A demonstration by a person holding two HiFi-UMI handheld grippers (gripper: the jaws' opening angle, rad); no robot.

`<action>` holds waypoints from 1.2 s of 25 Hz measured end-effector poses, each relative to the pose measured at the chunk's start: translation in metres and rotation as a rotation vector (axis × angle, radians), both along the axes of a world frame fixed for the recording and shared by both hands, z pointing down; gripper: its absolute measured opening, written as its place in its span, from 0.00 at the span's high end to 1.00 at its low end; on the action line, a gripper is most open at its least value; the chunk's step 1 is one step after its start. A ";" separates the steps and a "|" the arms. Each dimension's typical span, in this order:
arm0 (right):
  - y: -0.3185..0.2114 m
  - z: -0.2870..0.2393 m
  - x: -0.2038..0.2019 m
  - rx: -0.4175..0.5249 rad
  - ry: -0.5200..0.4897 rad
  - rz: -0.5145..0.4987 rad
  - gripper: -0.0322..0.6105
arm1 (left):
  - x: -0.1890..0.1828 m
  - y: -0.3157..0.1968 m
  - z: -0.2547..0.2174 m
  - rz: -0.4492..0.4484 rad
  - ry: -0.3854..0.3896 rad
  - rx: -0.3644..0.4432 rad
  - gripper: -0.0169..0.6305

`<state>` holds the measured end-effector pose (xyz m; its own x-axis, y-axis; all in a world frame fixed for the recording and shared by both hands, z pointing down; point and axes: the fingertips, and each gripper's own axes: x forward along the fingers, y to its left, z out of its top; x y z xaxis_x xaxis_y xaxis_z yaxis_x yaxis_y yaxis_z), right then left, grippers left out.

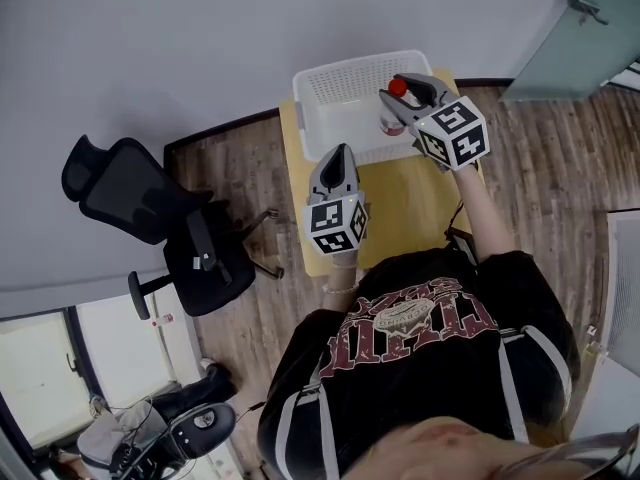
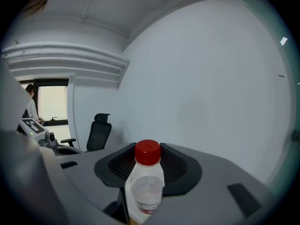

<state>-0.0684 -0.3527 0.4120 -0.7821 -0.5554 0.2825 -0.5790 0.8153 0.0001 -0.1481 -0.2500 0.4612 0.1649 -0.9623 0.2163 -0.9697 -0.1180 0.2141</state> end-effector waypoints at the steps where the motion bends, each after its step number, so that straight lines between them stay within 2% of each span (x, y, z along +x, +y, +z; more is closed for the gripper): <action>1: 0.004 -0.005 0.002 0.007 -0.003 -0.004 0.69 | 0.003 0.000 -0.001 0.004 0.000 0.002 0.90; 21: 0.055 -0.059 0.033 0.123 -0.069 -0.039 0.69 | 0.033 0.002 -0.004 0.040 -0.008 0.010 0.90; 30: 0.074 -0.063 0.036 0.126 -0.070 -0.060 0.69 | 0.042 0.003 -0.001 0.062 -0.015 -0.003 0.90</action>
